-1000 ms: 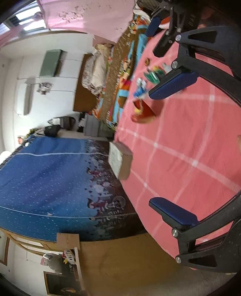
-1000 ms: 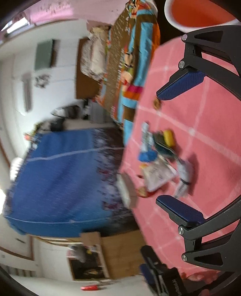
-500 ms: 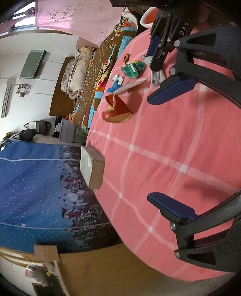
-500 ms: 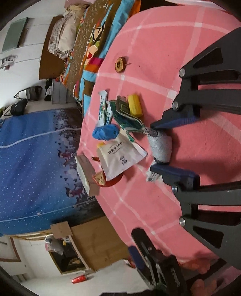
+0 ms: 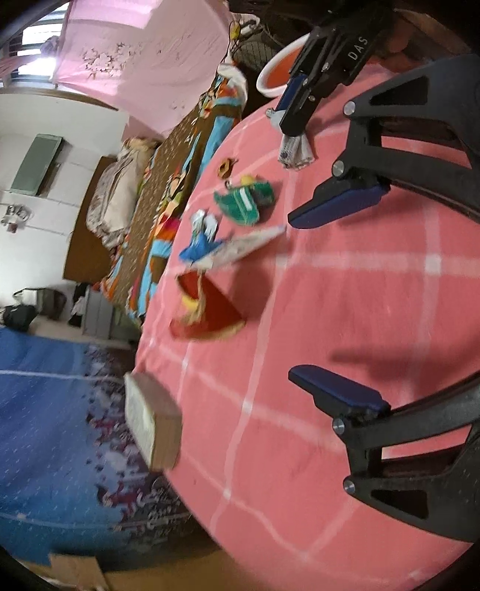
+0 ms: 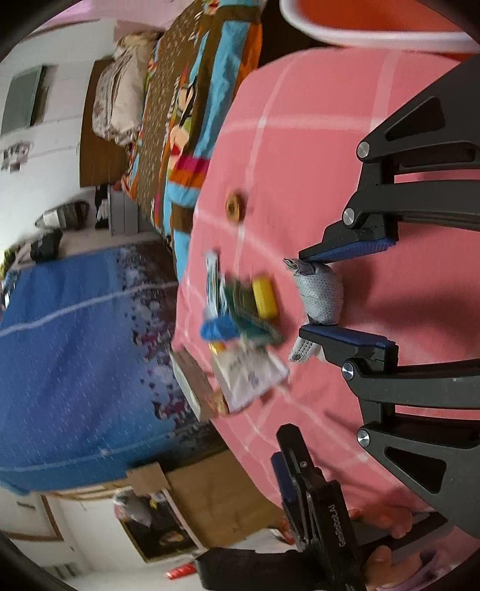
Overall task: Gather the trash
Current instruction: 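Grasp the white paper packet with the left gripper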
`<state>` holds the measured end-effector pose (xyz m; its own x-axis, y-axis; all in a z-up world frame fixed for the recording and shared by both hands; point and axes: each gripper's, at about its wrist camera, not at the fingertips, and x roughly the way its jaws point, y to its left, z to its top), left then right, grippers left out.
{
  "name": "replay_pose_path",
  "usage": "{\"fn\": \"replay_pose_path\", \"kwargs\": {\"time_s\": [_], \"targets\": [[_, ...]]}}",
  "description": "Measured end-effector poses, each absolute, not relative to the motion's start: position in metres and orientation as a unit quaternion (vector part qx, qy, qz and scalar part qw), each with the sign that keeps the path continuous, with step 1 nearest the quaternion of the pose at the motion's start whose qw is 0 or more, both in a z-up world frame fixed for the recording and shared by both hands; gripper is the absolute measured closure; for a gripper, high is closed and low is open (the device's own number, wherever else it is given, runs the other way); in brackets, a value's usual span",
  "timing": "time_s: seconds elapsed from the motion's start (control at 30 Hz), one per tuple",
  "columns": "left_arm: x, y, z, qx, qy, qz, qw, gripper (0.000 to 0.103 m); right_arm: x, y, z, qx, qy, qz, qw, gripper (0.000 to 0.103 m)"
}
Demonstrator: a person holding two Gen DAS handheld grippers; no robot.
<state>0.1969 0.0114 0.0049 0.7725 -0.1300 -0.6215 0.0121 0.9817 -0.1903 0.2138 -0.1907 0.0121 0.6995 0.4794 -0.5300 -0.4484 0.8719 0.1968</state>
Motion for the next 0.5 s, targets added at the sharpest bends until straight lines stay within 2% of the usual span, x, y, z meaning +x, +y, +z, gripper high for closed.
{"fn": "replay_pose_path", "kwargs": {"time_s": [0.17, 0.27, 0.47, 0.5], "targets": [[0.222, 0.000, 0.004, -0.114, 0.353, -0.060, 0.927, 0.031, 0.220, -0.213, 0.011, 0.057, 0.299, 0.237, 0.923, 0.071], [0.232, -0.007, 0.006, -0.120, 0.353, -0.059, 0.926, 0.040, 0.222, -0.221, 0.010, 0.067, 0.300, 0.231, 0.923, 0.071], [0.244, -0.011, 0.005, -0.143, 0.352, -0.052, 0.923, 0.066, 0.222, -0.231, 0.011, 0.076, 0.293, 0.222, 0.927, 0.071], [0.244, -0.012, 0.005, -0.147, 0.353, -0.053, 0.923, 0.074, 0.222, -0.232, 0.012, 0.076, 0.292, 0.222, 0.927, 0.071]]}}
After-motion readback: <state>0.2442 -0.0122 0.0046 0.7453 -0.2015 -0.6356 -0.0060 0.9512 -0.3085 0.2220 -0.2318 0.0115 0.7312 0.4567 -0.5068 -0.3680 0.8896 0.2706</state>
